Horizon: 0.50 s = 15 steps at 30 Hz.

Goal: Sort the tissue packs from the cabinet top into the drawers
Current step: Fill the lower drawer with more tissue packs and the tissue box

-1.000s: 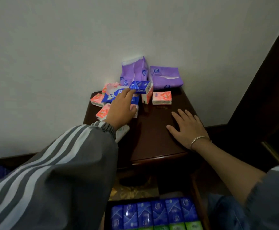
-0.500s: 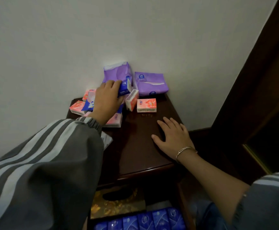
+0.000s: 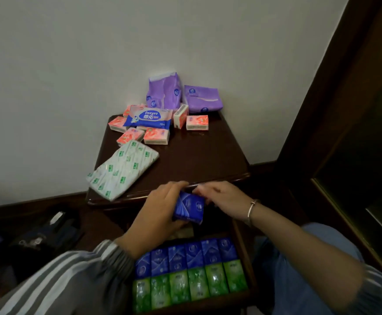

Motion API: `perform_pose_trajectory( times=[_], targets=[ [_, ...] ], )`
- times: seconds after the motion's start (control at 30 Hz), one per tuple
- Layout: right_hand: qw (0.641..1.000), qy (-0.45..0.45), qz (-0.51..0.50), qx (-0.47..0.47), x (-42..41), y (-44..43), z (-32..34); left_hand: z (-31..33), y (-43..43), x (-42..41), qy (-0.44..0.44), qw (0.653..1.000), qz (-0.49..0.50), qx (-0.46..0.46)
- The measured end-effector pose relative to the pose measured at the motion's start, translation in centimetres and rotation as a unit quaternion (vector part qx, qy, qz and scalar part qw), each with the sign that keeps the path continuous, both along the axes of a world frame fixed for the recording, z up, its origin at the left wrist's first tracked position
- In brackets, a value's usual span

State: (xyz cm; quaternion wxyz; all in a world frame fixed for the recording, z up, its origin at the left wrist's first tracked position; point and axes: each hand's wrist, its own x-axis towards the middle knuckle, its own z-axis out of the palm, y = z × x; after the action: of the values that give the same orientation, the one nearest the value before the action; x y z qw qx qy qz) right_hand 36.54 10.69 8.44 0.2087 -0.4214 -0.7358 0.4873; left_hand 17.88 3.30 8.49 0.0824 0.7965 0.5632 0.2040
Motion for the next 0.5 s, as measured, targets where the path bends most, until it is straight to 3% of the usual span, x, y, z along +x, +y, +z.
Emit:
perform_pose_trajectory(
  times=[0.07, 0.17, 0.23, 0.3, 0.4, 0.5],
  targets=[
    [0.995, -0.055, 0.066, -0.057, 0.9, -1.9, -0.8, -1.2, -1.6, 0.2, 0.002, 1.0, -0.004, -0.013],
    [0.982, -0.071, 0.081, -0.155, 2.0, -3.1, -2.3, -3.3, -3.3, 0.9, 0.022, 0.999, -0.033, -0.007],
    [0.972, -0.075, 0.041, -0.219, 2.7, -3.5, -4.3, -5.3, -4.3, 1.0, 0.016, 1.0, -0.011, -0.015],
    [0.962, -0.094, -0.068, -0.246, 3.7, -3.6, -6.9, -7.9, -5.4, 0.2, -0.015, 0.995, 0.074, -0.06],
    [0.932, -0.222, -0.196, -0.207, 5.4, -3.4, -10.7, -12.2, -7.1, -2.2, -0.022, 0.948, 0.272, -0.165],
    [0.894, -0.387, -0.187, -0.129, 5.5, -3.6, -12.8, -15.4, -8.1, -4.8, -0.05, 0.866, 0.408, -0.285]
  ],
)
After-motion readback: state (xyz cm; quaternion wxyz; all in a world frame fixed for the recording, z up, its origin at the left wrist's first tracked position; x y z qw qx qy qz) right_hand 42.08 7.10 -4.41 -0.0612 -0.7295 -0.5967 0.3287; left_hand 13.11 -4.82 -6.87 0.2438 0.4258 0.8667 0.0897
